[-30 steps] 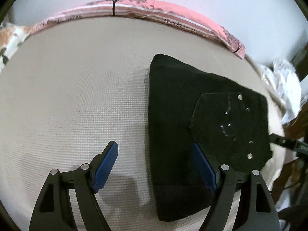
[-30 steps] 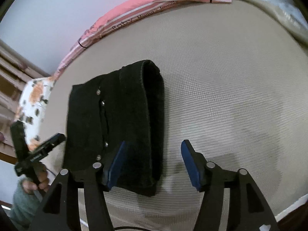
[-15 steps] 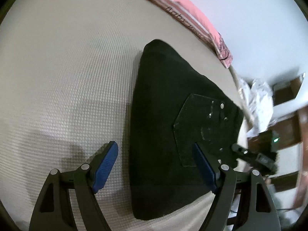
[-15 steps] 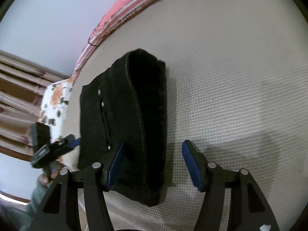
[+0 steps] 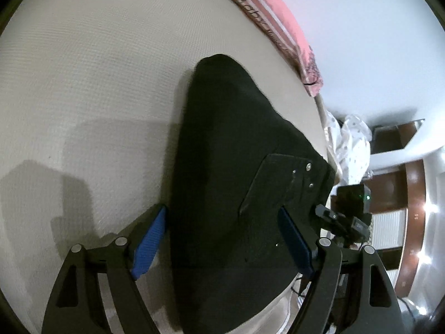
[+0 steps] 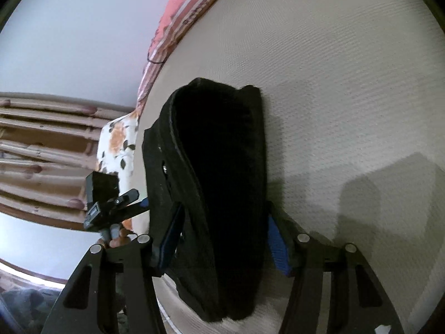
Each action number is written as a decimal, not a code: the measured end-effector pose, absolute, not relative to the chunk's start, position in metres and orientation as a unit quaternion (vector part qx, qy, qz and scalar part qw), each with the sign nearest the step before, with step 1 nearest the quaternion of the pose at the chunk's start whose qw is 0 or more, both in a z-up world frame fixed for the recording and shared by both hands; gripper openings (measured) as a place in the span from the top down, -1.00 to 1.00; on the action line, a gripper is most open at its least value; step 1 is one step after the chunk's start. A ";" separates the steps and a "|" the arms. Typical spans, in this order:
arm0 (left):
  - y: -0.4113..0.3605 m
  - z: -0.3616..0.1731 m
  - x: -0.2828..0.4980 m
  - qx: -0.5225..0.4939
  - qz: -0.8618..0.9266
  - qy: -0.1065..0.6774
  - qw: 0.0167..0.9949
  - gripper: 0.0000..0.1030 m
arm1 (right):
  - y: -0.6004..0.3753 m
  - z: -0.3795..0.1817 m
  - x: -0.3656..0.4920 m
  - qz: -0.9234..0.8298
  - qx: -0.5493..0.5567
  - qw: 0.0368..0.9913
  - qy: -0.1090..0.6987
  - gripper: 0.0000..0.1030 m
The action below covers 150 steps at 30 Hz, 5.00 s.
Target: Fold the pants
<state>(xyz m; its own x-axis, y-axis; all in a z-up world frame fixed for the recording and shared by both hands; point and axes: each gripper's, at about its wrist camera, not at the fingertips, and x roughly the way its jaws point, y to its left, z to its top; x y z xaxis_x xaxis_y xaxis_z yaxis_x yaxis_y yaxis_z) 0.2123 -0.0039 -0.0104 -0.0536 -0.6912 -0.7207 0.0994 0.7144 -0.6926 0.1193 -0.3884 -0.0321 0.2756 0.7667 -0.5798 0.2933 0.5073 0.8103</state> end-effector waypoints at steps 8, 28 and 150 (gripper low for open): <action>-0.020 -0.010 0.222 -0.205 -0.325 0.652 0.654 -0.54 | -0.378 -0.039 0.141 0.211 0.451 0.652 0.572 0.00; -0.046 0.025 0.193 -0.114 -0.302 0.612 0.722 0.67 | -0.363 -0.007 0.140 0.146 0.432 0.696 0.555 0.46; 0.019 0.053 0.156 0.076 -0.025 0.503 0.860 -0.48 | -0.179 0.073 0.164 0.014 0.090 0.854 0.513 -0.57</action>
<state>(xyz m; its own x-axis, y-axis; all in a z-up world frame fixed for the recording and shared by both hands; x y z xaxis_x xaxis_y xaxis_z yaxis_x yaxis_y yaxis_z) 0.1561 0.0195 0.0529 0.4924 0.0338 -0.8697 0.1200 0.9871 0.1063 0.1644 -0.1786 0.0727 0.4740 0.1158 -0.8729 0.0686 0.9834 0.1677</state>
